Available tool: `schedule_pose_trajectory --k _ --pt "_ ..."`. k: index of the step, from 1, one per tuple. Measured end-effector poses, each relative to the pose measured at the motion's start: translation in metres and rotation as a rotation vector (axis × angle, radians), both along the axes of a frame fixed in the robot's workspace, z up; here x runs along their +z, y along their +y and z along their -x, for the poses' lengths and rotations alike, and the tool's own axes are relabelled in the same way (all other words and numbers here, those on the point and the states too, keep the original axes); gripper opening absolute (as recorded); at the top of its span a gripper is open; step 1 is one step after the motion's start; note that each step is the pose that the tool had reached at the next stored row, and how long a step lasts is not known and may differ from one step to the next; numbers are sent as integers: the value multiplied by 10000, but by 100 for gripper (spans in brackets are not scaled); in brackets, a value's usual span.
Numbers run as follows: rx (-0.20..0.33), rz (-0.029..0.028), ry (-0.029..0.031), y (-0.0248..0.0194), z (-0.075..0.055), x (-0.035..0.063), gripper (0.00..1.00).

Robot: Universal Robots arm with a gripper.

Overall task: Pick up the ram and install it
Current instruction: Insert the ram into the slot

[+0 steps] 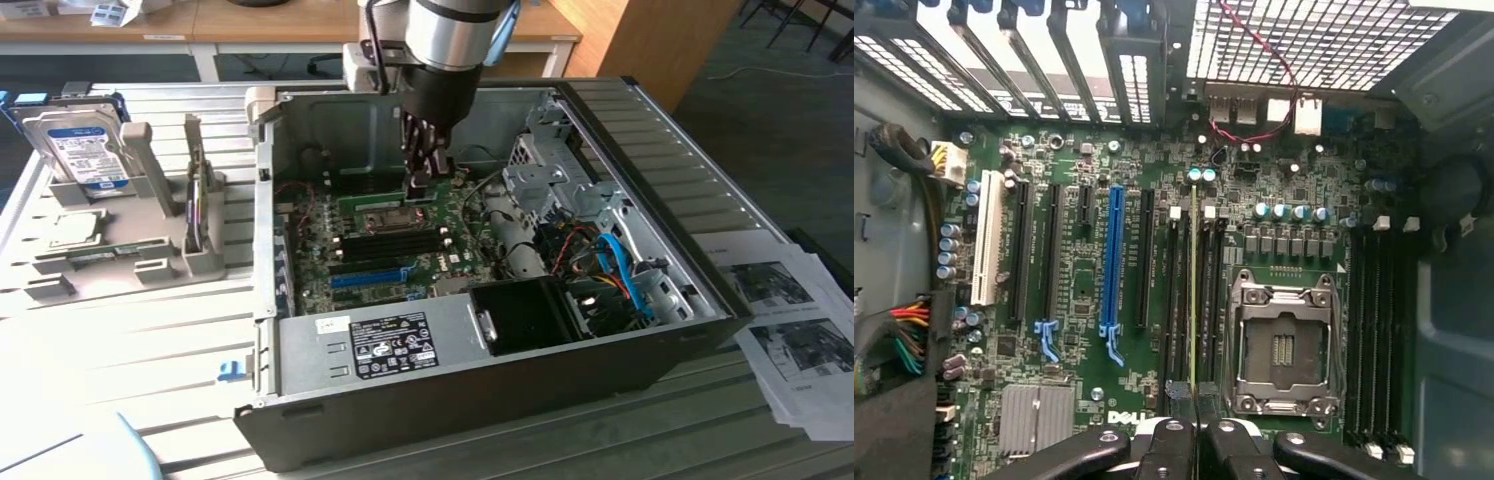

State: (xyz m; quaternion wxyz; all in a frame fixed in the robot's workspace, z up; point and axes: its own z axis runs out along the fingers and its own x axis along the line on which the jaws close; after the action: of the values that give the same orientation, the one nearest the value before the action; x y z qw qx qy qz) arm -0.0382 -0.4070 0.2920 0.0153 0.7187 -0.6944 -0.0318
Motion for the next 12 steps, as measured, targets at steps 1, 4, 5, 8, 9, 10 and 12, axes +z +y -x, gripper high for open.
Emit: schedule_pose_trajectory --k 1,4,5,8,9,10,12 --pt "0 -1 0 0 0 -18 11" --pt "-1 -1 -1 0 0 -68 11" --pt "-1 -2 0 0 0 -84 11" --pt "-1 -1 0 0 0 -128 11" --pt "-1 0 0 0 0 -141 11" --pt "-1 0 0 0 0 -152 11" --pt "-1 -1 0 0 0 -175 11"
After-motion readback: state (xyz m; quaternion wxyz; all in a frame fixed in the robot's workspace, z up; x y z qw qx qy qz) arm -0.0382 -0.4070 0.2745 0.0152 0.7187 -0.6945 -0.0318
